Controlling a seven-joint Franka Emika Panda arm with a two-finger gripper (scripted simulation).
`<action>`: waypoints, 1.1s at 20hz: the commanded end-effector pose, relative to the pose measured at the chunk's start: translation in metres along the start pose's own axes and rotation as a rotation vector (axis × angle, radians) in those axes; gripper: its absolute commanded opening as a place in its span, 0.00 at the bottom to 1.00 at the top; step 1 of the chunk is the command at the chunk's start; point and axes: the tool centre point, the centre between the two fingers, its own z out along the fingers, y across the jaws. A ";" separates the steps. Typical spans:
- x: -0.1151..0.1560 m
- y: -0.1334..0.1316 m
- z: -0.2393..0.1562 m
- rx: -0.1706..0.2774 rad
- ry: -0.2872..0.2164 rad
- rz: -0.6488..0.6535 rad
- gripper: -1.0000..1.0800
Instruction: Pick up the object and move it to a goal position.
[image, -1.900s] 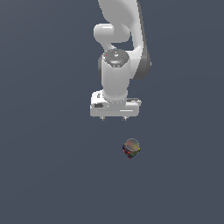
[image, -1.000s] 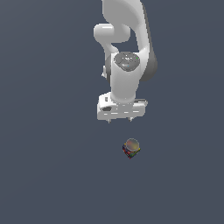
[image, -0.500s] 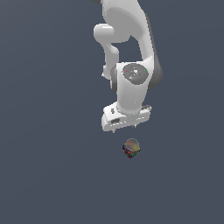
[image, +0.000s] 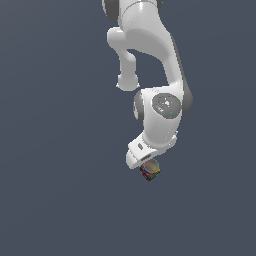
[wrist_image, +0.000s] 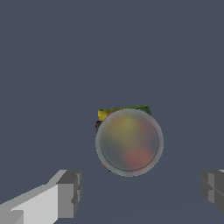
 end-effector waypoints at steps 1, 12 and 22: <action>0.008 -0.001 0.006 0.001 0.003 -0.041 0.96; 0.016 -0.003 0.015 0.003 0.005 -0.088 0.96; 0.016 -0.004 0.060 0.003 0.006 -0.092 0.96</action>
